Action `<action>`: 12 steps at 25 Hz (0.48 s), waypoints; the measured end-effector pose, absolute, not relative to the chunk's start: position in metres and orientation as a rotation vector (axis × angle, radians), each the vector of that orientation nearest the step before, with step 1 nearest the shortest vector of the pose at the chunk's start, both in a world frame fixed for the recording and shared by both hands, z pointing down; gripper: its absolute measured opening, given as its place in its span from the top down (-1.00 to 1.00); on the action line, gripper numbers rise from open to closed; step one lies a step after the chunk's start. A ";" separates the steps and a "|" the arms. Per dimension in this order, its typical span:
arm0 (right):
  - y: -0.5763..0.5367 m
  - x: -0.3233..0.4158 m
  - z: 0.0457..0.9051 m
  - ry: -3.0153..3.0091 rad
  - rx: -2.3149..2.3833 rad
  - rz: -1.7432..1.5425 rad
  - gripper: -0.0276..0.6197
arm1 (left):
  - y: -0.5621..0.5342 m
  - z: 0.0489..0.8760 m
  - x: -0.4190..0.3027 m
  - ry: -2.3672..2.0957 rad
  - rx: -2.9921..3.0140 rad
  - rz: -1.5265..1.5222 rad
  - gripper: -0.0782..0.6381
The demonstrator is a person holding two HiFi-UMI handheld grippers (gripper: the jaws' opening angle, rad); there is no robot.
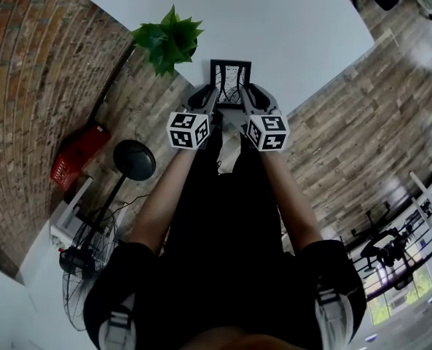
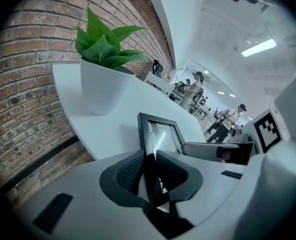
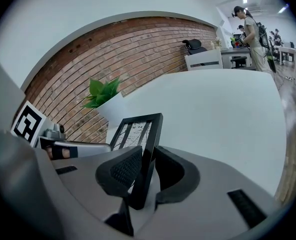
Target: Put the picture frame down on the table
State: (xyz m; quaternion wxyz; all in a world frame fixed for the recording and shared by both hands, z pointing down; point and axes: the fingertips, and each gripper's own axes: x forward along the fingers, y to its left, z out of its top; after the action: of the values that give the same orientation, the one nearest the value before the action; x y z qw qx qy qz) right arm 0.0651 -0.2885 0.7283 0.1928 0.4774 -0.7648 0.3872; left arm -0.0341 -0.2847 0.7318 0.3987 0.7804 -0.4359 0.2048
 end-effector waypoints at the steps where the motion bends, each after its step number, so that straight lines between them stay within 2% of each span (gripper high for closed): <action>1: -0.288 0.065 0.729 -2.144 1.340 1.090 0.67 | -0.284 0.733 -0.034 -1.103 1.972 0.519 0.54; 12: -0.293 0.063 0.736 -2.124 1.319 1.107 0.66 | -0.287 0.741 -0.034 -1.094 1.970 0.553 0.54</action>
State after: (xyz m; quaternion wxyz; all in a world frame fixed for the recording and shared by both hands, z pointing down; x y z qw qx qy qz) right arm 0.0630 -0.2932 0.7356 0.2023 0.4726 -0.7606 0.3965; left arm -0.0345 -0.2869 0.7408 0.3990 0.7785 -0.4324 0.2186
